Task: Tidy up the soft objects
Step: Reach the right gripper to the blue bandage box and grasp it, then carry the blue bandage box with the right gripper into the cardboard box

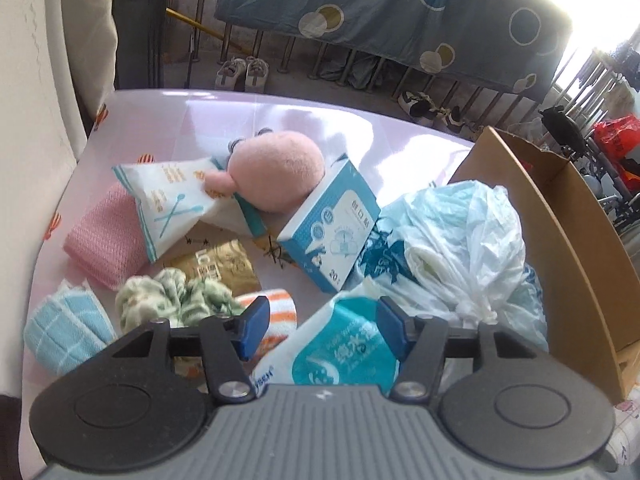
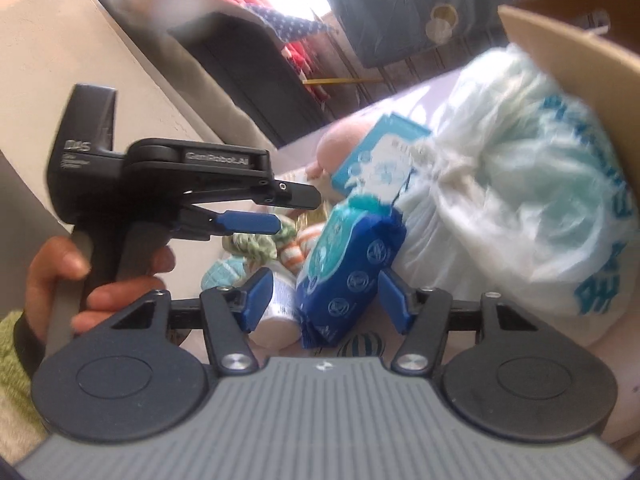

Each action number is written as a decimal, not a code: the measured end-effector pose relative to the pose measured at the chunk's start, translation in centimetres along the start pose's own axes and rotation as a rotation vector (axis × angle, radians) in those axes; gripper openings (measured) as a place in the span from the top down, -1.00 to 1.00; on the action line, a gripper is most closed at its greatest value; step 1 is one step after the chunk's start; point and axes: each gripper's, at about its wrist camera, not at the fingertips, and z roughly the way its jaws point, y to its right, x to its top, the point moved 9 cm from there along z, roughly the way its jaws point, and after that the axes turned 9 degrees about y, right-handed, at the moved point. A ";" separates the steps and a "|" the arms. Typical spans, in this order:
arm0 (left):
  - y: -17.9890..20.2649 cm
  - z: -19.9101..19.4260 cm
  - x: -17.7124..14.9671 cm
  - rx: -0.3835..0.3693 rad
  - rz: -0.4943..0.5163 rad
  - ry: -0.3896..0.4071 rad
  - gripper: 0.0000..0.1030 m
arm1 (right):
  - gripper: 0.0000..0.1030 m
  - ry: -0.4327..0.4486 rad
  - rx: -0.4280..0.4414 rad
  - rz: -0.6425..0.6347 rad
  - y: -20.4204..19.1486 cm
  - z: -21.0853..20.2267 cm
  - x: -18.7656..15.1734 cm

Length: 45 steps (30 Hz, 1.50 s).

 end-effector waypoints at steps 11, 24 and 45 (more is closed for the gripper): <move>2.6 4.7 3.8 0.063 0.243 0.063 -0.31 | -0.15 0.016 -0.057 0.163 5.2 -0.1 14.6; 4.5 10.1 3.0 0.114 0.439 -0.023 -0.81 | -0.39 -0.457 -0.157 0.342 7.7 17.5 14.4; 4.6 13.0 2.4 0.200 0.518 -0.145 -0.46 | -0.54 -0.440 -0.074 0.414 8.9 19.4 14.6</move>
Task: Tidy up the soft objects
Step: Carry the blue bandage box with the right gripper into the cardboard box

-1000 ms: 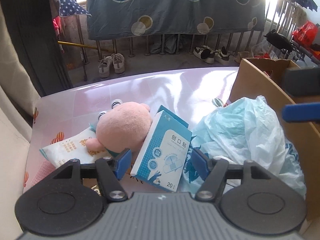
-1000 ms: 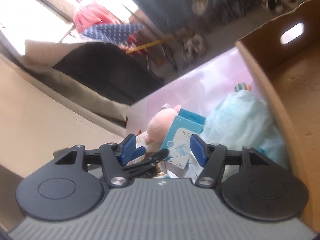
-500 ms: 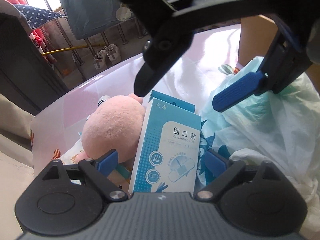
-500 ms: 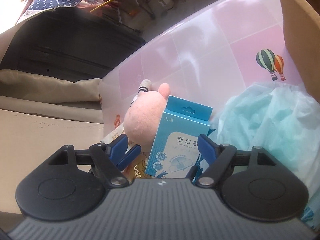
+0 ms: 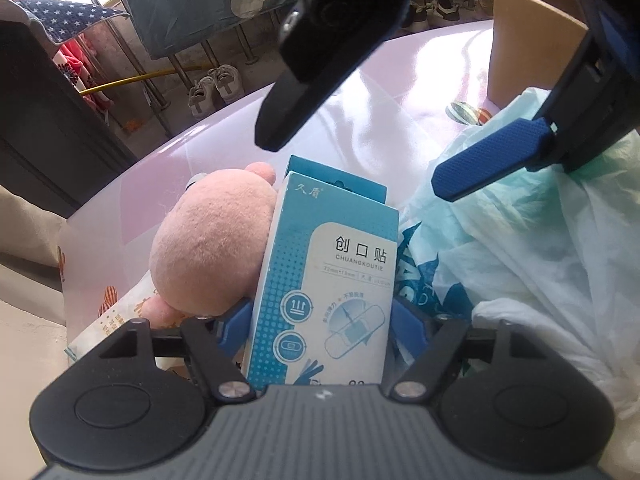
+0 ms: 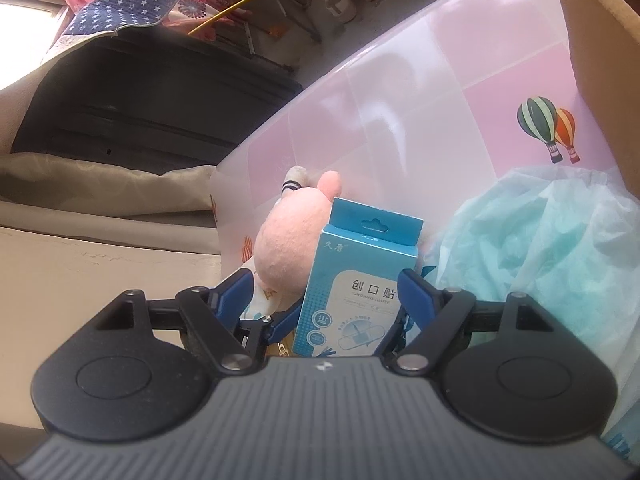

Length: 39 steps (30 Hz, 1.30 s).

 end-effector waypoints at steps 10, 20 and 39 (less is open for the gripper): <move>-1.6 -4.7 1.9 -0.092 -0.174 0.073 -0.45 | -0.54 0.035 0.017 0.005 0.3 -2.3 0.1; -4.1 -10.6 1.4 -0.230 -0.435 0.151 -0.45 | -0.52 -0.019 0.080 0.125 -0.1 -3.6 -3.5; 6.8 -20.7 6.0 -0.374 -0.366 0.334 -0.41 | 0.40 0.172 0.269 0.122 2.6 -19.9 -2.9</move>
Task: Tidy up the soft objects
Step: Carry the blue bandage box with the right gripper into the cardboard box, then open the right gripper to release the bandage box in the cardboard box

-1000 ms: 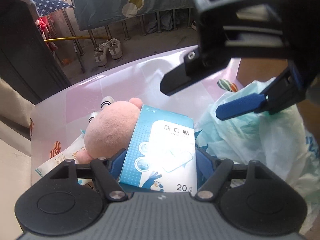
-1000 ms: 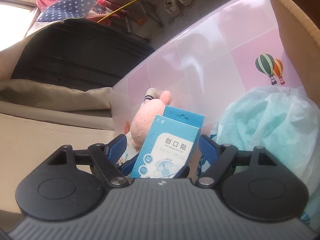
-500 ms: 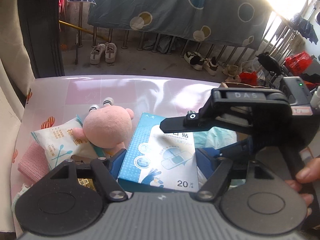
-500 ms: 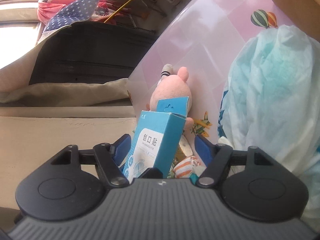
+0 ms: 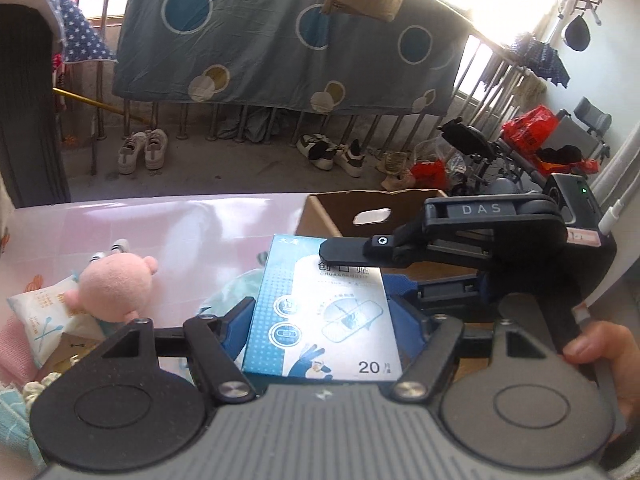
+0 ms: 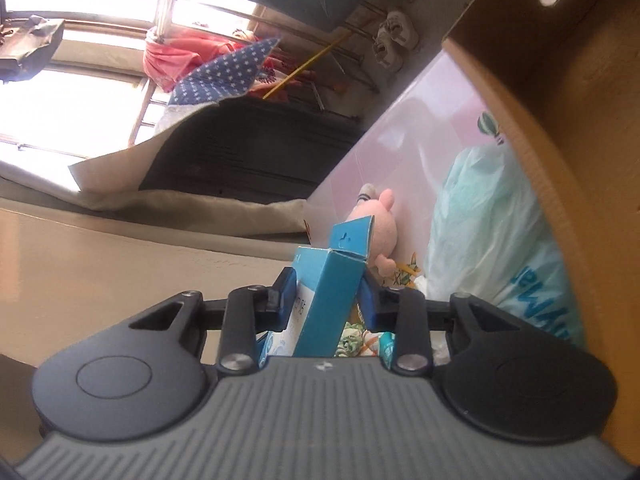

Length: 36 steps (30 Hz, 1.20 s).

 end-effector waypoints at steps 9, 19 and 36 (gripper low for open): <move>7.7 7.4 0.5 -0.077 0.040 -0.019 -0.51 | 0.61 0.170 -0.036 0.028 6.2 -9.2 8.6; 1.4 8.7 0.0 0.103 0.059 -0.028 -0.53 | 0.61 0.039 -0.216 -0.061 14.9 -4.1 15.5; -5.4 0.1 -2.8 0.216 0.000 0.012 -0.56 | 0.23 -0.120 -0.530 -0.373 19.7 4.5 13.0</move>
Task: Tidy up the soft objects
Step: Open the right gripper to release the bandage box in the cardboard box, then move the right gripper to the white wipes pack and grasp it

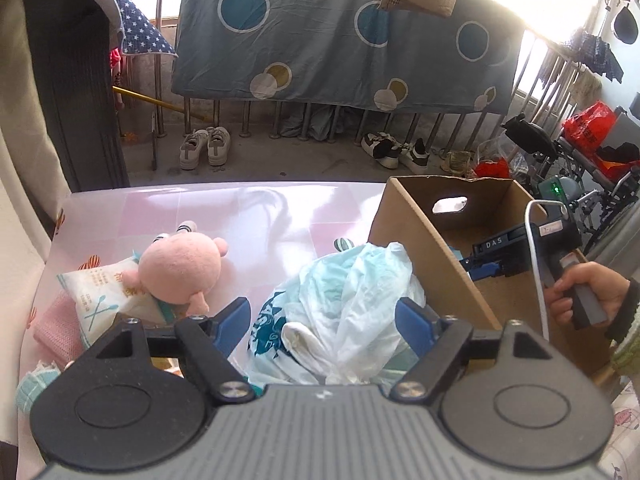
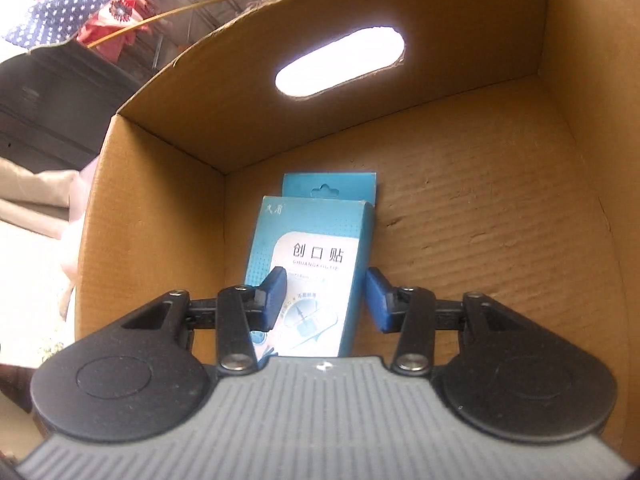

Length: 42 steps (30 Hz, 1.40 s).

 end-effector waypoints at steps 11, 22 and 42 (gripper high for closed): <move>-2.4 -1.8 -2.7 0.045 -0.045 -0.008 -0.56 | 0.37 0.043 0.034 0.025 -3.5 3.0 1.2; -3.1 -3.4 -3.4 0.111 -0.033 0.039 -0.59 | 0.31 0.080 0.007 0.150 -3.1 2.8 0.7; -10.6 -12.7 -6.7 0.321 -0.076 0.180 -0.63 | 0.11 0.230 0.269 0.172 -10.9 -11.1 -0.3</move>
